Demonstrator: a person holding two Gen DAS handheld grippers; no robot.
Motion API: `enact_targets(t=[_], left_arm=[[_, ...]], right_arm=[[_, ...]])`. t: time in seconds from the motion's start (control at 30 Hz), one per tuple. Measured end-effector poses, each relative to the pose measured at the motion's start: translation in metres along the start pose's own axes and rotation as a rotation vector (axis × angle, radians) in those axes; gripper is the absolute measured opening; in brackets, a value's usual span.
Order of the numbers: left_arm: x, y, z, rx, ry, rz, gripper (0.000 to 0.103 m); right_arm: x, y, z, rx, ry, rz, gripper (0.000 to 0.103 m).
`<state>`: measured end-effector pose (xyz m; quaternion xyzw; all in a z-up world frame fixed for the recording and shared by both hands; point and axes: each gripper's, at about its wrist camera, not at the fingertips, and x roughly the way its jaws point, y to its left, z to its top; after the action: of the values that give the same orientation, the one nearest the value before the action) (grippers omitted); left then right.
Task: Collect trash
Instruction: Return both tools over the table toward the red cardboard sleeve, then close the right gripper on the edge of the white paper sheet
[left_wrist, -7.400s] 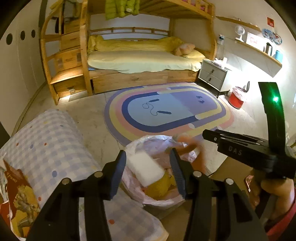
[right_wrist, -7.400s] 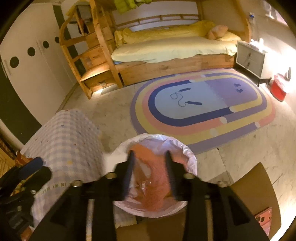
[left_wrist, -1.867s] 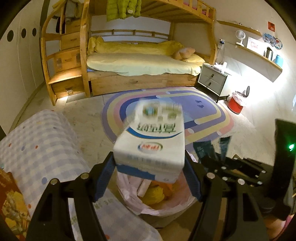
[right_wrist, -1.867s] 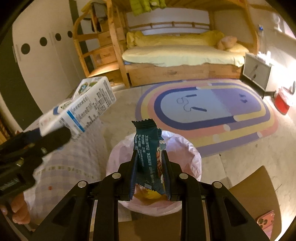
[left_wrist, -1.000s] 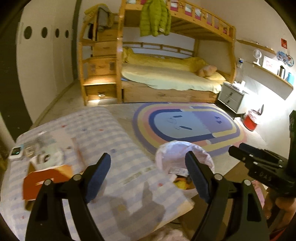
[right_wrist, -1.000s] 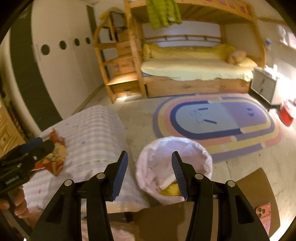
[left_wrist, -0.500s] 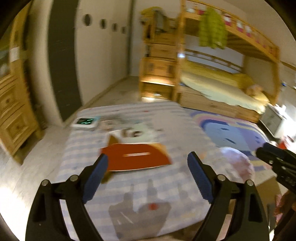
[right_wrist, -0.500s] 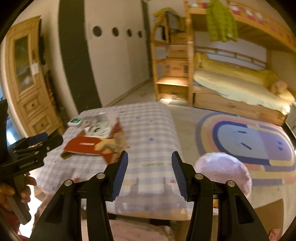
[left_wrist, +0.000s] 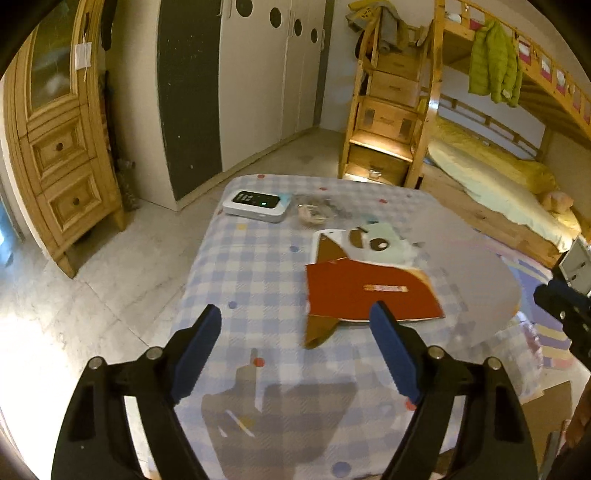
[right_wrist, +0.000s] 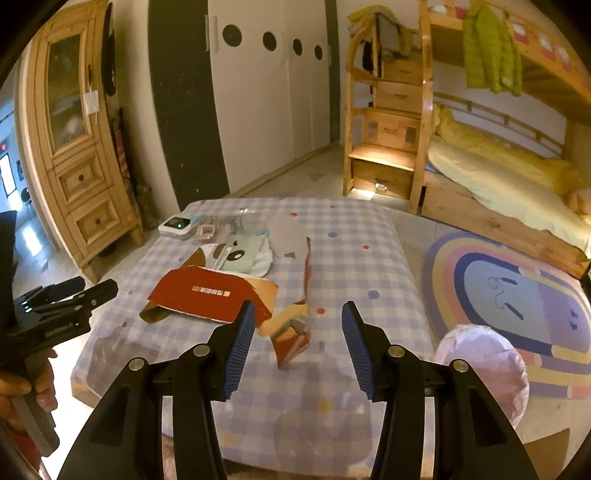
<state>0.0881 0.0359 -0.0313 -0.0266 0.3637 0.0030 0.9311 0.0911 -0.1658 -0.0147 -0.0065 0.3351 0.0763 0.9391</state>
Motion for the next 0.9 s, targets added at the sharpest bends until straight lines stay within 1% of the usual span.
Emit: enact_targets(t=[0.2, 0.27, 0.4, 0.47, 0.53, 0.6, 0.63, 0.77, 0.83, 0.9], left_arm=[[0.010, 0.007, -0.005, -0.009, 0.012, -0.003, 0.080], [0.015, 0.008, -0.007, -0.003, 0.024, -0.001, 0.080], [0.026, 0.010, -0.013, 0.008, 0.055, -0.019, 0.080], [0.029, 0.009, -0.015, 0.016, 0.059, -0.023, 0.080], [0.030, 0.007, -0.017, 0.021, 0.059, -0.034, 0.080], [0.030, 0.005, -0.018, 0.026, 0.059, -0.042, 0.080], [0.031, 0.004, -0.018, 0.026, 0.060, -0.047, 0.080], [0.031, 0.000, -0.019, 0.035, 0.061, -0.062, 0.080], [0.032, -0.002, -0.019, 0.042, 0.061, -0.064, 0.080], [0.033, -0.003, -0.021, 0.043, 0.066, -0.066, 0.080]], right_arm=[[0.035, 0.007, 0.002, -0.006, 0.069, -0.028, 0.050], [0.043, 0.008, 0.000, -0.011, 0.090, -0.039, 0.050], [0.058, 0.006, -0.005, -0.007, 0.130, -0.057, 0.049], [0.058, 0.004, -0.007, 0.002, 0.129, -0.060, 0.041], [0.055, 0.000, -0.006, 0.016, 0.119, -0.067, 0.029], [0.050, -0.005, -0.005, 0.037, 0.105, -0.076, 0.022], [0.049, -0.008, -0.004, 0.049, 0.098, -0.078, 0.020], [0.045, -0.016, -0.004, 0.075, 0.090, -0.085, 0.014], [0.044, -0.017, -0.004, 0.076, 0.092, -0.085, 0.010], [0.044, -0.016, -0.005, 0.065, 0.094, -0.082, 0.007]])
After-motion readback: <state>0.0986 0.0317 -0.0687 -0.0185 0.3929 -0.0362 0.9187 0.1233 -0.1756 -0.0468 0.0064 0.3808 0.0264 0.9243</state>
